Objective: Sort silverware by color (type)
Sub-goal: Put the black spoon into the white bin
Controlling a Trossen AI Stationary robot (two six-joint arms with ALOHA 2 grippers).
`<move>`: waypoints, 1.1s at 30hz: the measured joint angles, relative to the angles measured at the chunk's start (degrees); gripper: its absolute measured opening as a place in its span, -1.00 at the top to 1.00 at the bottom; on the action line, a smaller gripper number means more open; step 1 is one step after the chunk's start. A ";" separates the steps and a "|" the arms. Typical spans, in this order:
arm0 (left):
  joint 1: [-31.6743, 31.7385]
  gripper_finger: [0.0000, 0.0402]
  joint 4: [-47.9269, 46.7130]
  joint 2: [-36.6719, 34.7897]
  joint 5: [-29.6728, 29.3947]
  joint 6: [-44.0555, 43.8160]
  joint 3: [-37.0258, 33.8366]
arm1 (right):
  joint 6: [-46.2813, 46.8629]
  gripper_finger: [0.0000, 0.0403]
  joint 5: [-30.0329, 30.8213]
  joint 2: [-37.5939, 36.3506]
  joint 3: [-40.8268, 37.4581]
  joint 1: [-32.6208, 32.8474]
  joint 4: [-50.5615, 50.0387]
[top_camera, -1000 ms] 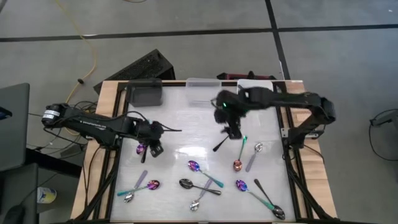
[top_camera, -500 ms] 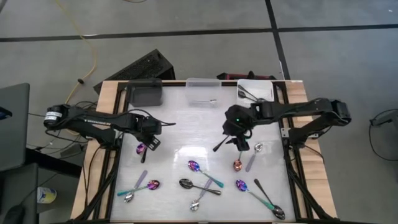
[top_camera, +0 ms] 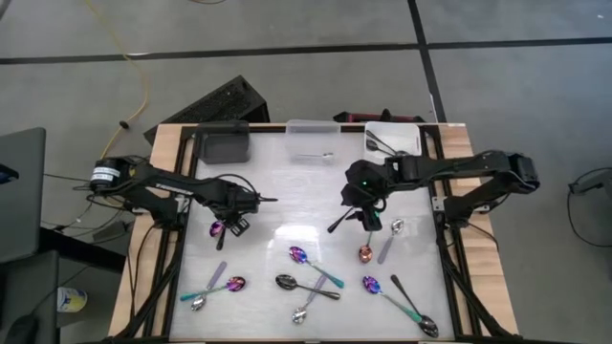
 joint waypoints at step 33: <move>9.07 0.99 -3.24 -2.53 -12.71 38.34 31.74 | 4.11 -0.19 0.14 -0.04 0.02 2.59 0.58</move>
